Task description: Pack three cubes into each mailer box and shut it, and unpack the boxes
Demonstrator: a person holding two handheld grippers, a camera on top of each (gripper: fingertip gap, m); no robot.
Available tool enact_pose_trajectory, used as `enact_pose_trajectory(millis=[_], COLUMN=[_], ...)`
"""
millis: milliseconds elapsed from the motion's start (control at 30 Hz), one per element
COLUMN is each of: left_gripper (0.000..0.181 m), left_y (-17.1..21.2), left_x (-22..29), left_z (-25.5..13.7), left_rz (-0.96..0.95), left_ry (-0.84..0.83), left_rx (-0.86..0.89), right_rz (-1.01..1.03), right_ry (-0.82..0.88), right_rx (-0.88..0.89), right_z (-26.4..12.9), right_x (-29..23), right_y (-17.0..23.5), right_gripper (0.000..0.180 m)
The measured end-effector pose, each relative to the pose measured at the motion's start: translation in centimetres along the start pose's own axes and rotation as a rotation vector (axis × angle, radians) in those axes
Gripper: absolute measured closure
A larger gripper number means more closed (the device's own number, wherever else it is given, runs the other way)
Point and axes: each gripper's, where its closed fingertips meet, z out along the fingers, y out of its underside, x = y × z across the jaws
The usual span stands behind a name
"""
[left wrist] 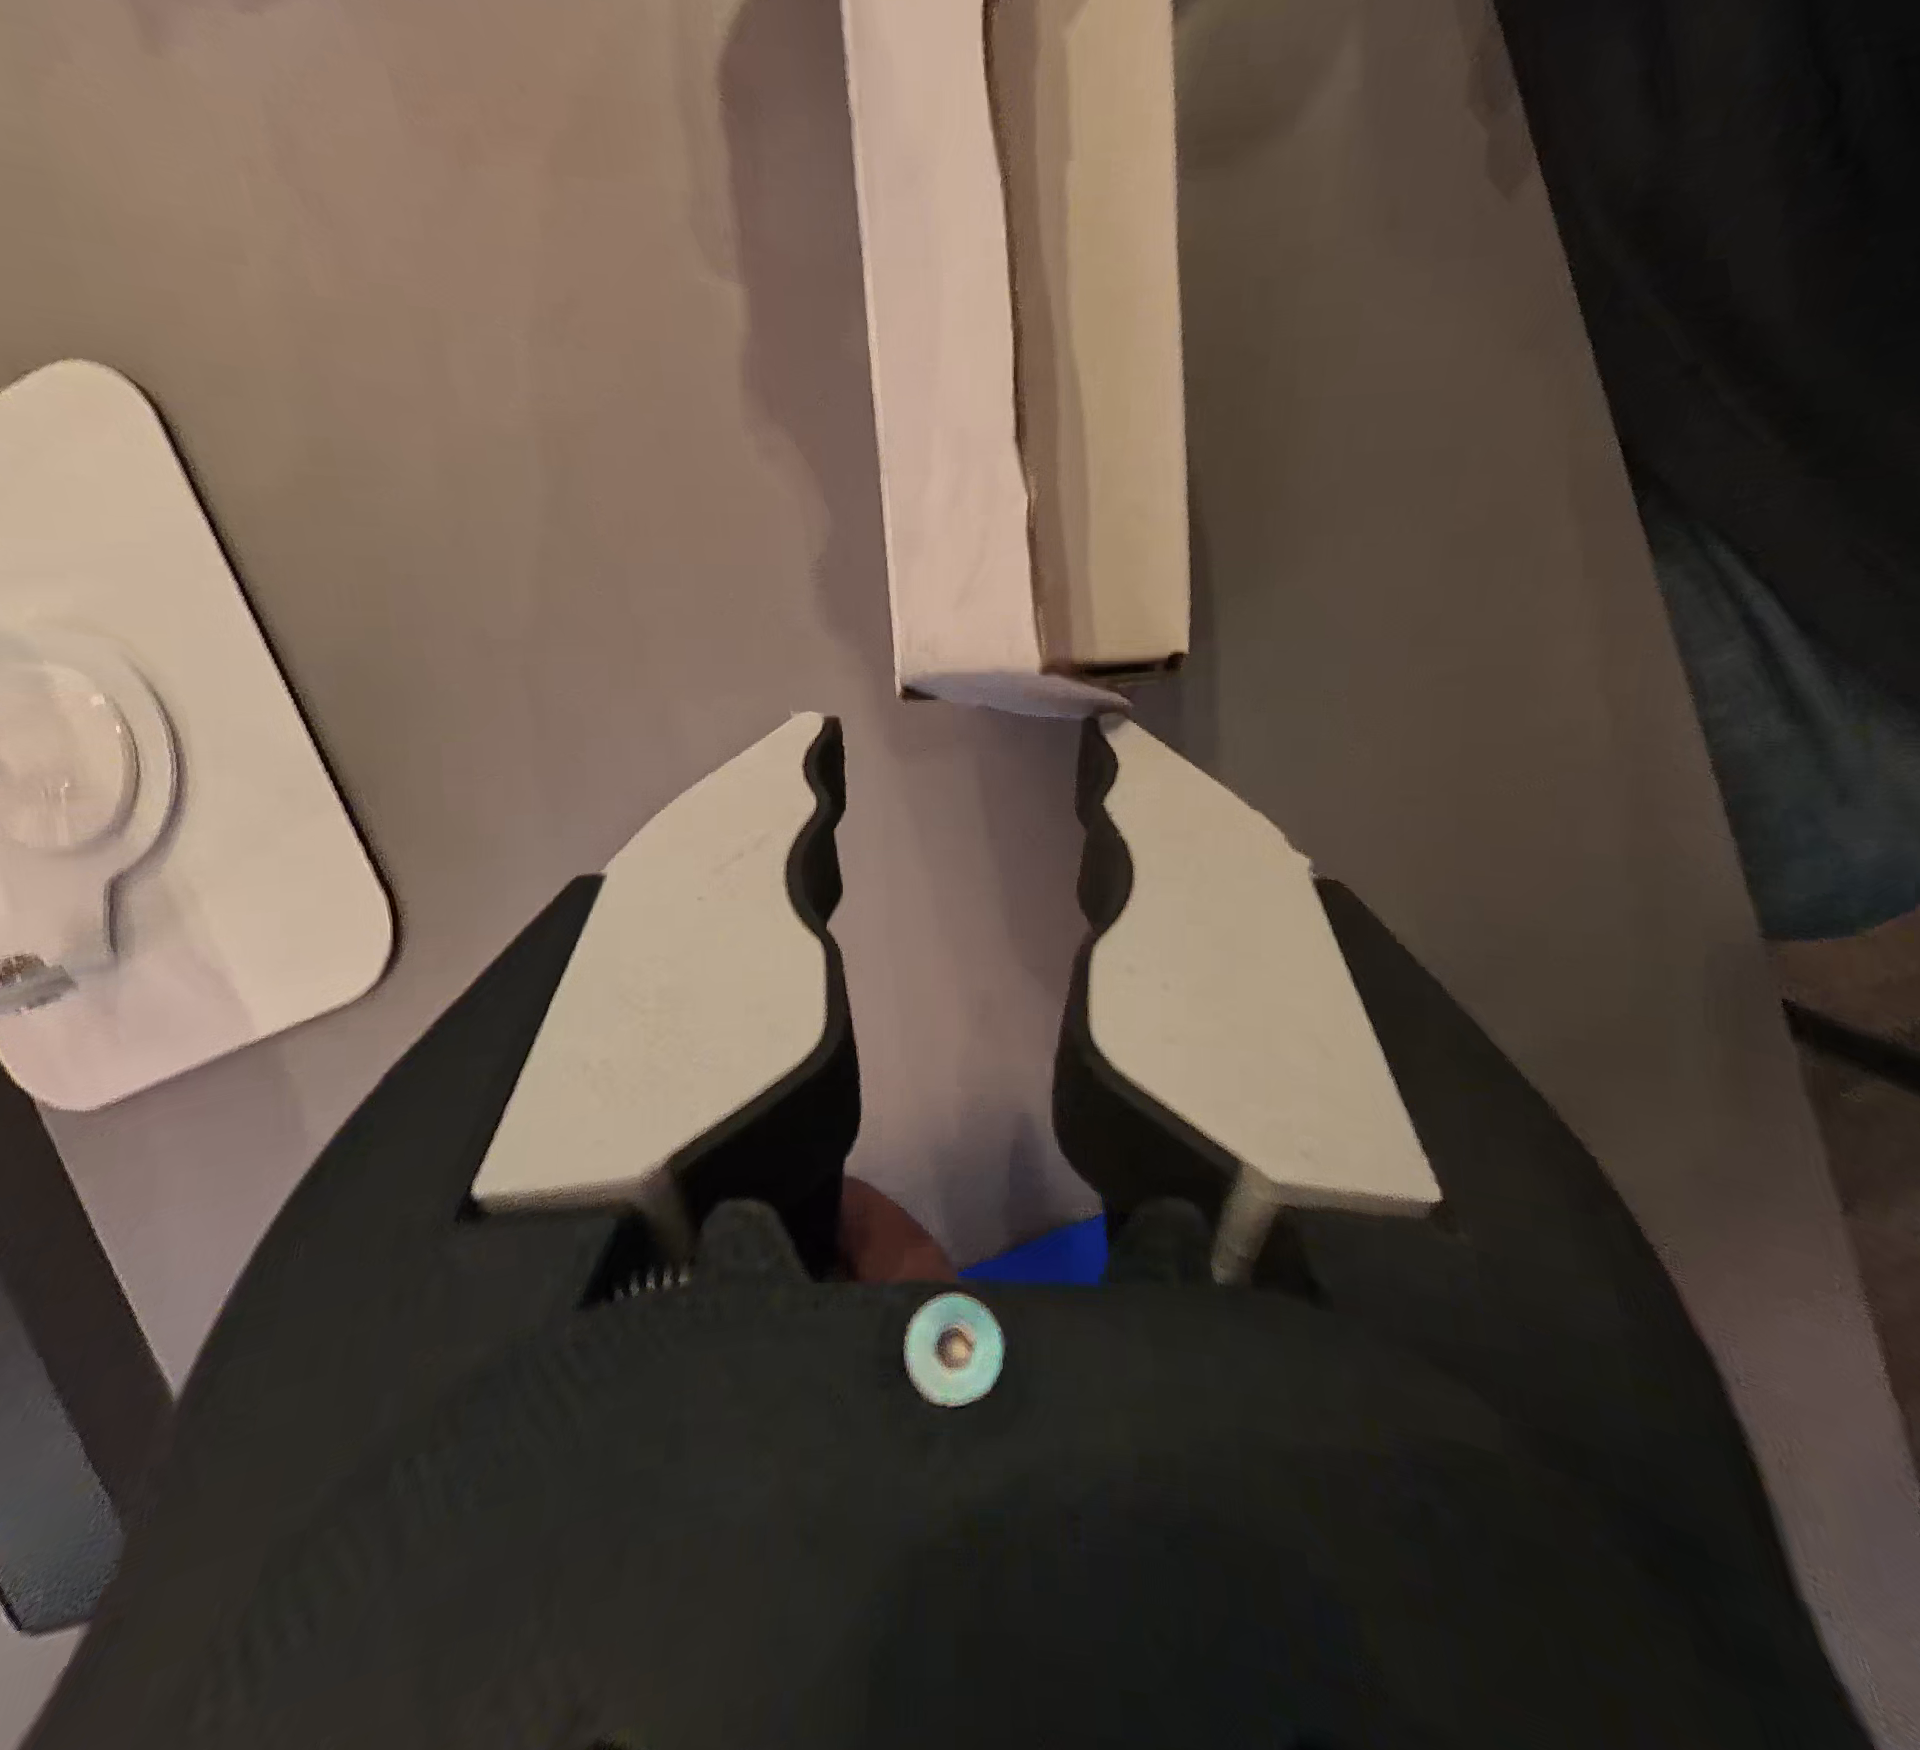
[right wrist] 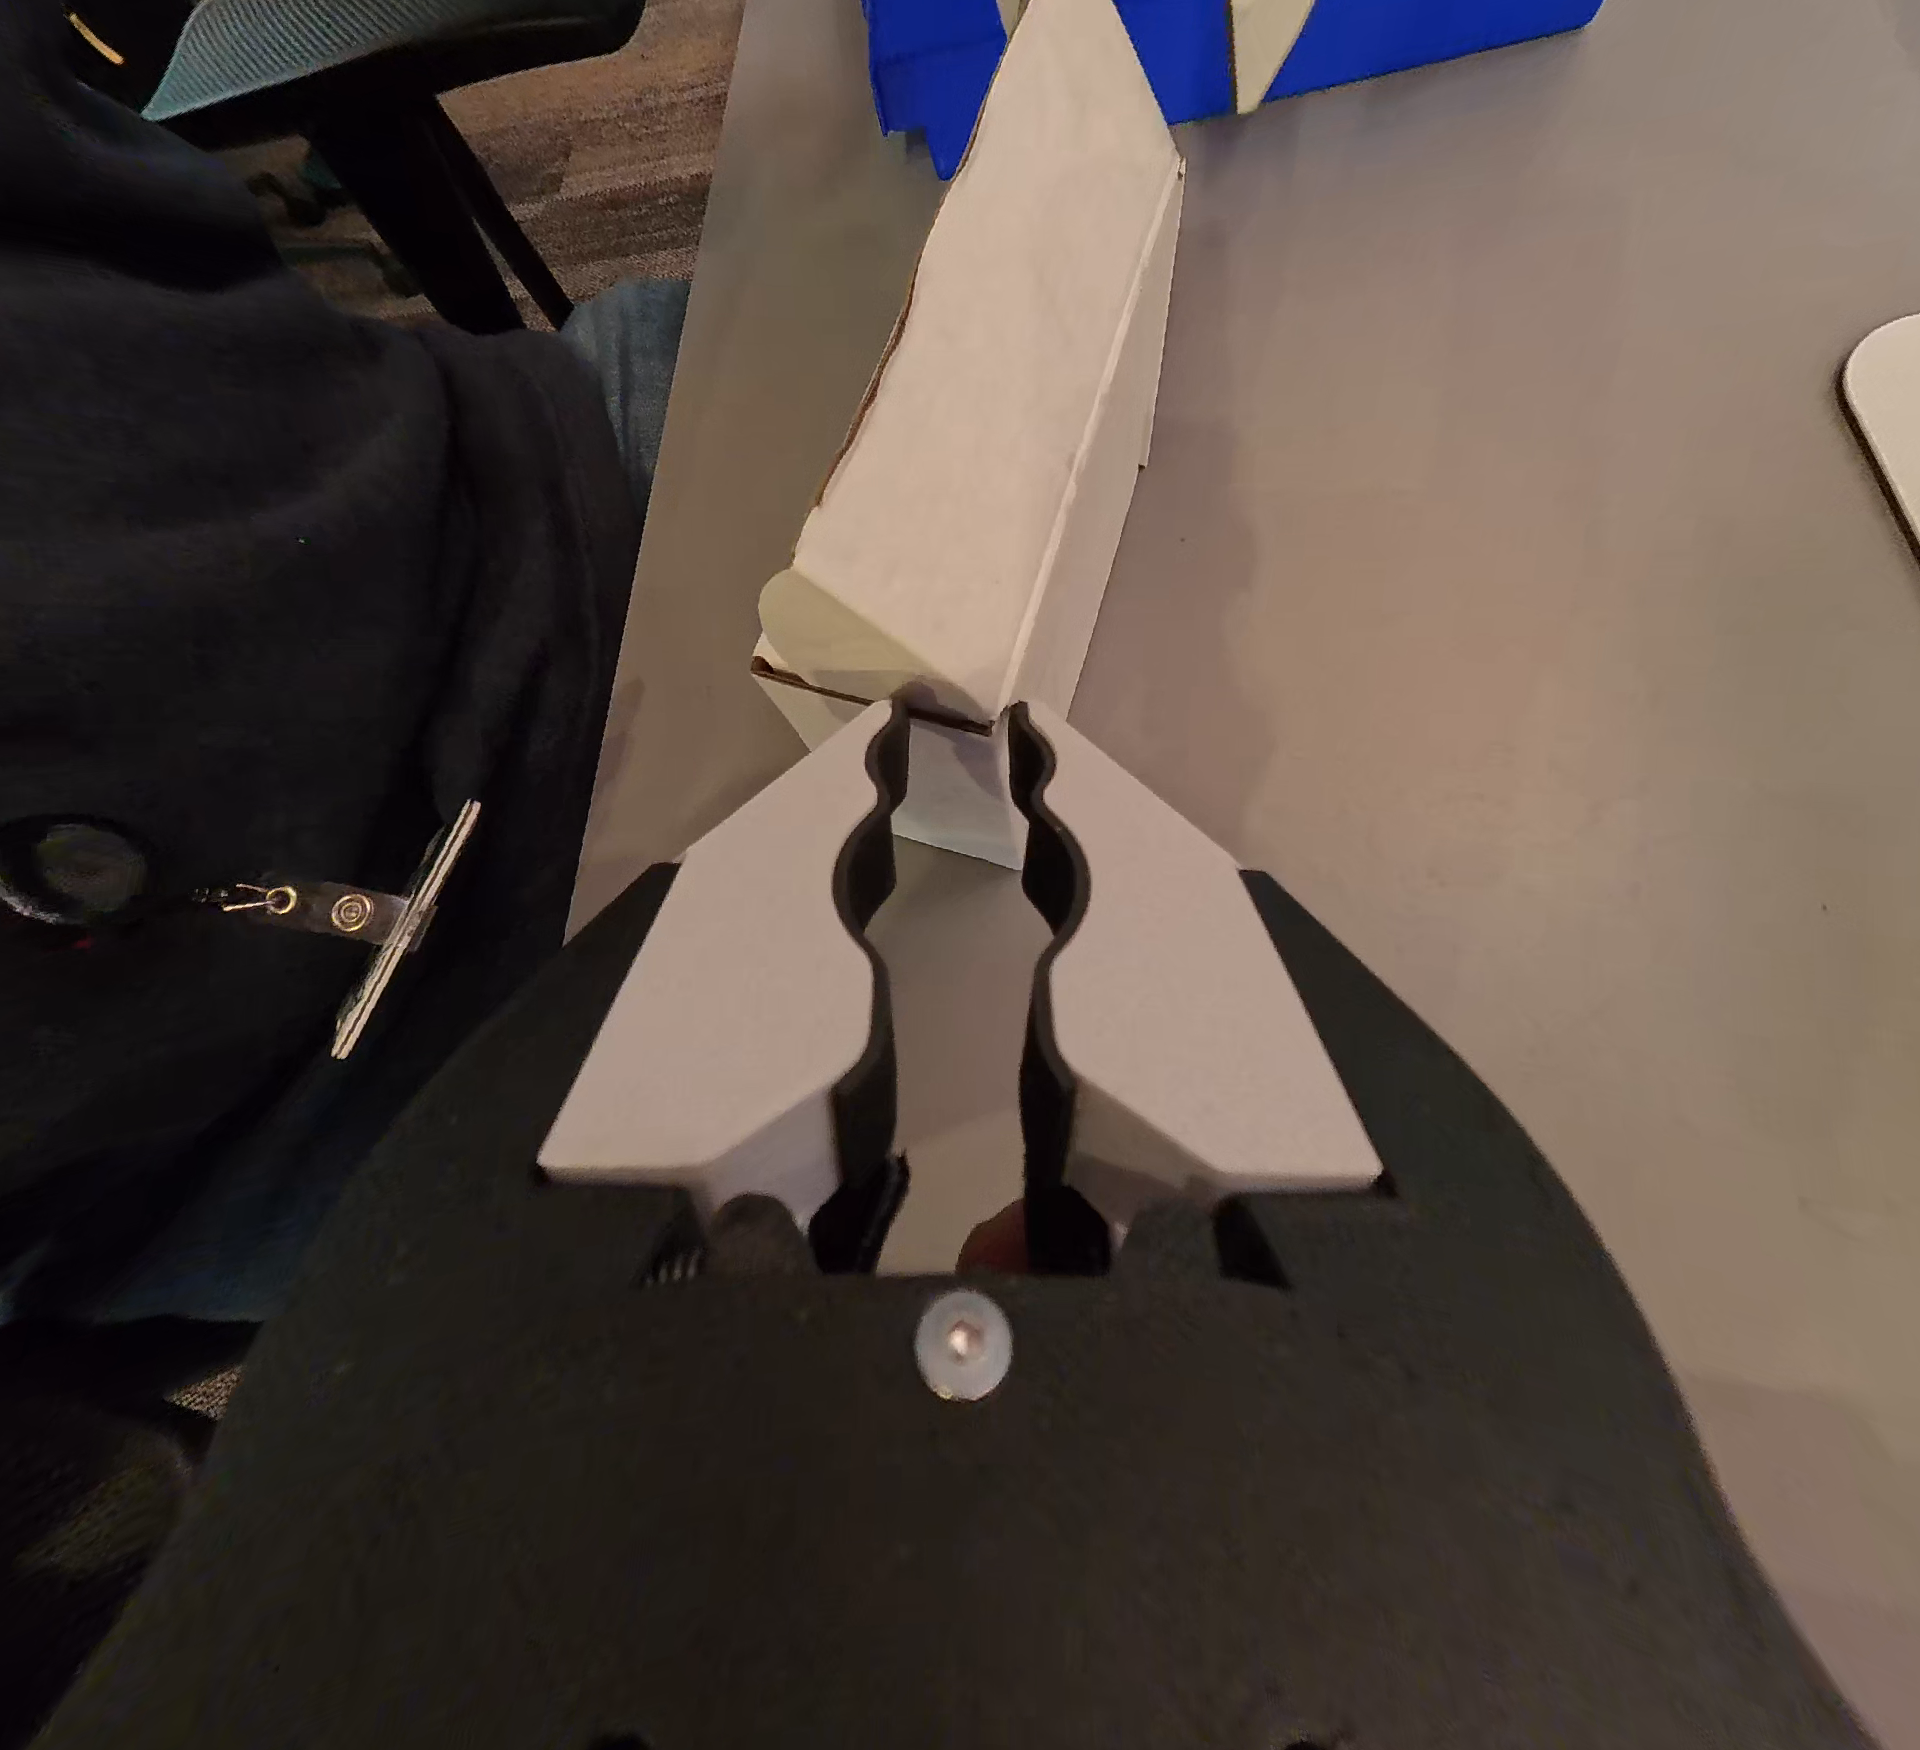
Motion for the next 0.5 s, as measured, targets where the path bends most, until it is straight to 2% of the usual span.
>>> enact_pose_trajectory(millis=[167,500], left_gripper=[0.147,0.156], left_y=[-0.6,-1.0], left_x=[0.3,1.3], left_z=[0.5,0.5], left_rz=[0.019,-0.174], left_ry=[0.058,0.279], left_rx=[-0.001,0.098], right_rz=[0.004,0.018], right_ry=[-0.010,-0.041], right_rx=[-0.004,-0.006], right_z=[-0.2,-0.3], right_x=[0.1,0.1], right_y=[0.1,0.3], right_gripper=[0.162,0.160])
